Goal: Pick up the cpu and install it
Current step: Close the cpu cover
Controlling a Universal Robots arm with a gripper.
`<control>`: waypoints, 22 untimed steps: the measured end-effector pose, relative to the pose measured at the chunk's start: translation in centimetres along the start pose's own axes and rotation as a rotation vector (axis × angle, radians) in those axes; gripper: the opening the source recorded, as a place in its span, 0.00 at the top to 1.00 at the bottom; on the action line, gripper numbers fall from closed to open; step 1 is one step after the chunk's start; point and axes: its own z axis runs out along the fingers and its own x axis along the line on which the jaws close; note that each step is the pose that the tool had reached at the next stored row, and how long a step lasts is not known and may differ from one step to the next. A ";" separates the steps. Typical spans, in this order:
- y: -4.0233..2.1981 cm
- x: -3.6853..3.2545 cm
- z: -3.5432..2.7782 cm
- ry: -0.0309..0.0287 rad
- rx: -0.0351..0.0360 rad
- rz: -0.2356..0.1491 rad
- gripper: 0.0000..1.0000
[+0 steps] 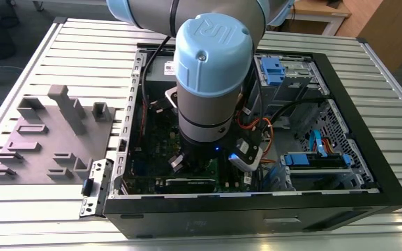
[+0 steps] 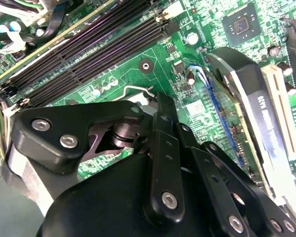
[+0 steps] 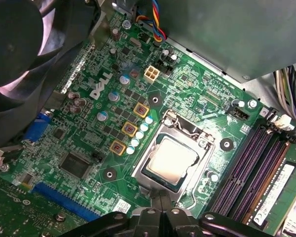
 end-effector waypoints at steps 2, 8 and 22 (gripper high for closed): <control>0.01 -0.01 0.00 -0.0002 -0.0005 0.000 0.89; 0.09 -0.13 -0.15 -0.0012 -0.0022 0.000 0.89; 0.45 -0.51 -0.64 -0.0029 -0.0052 0.000 0.89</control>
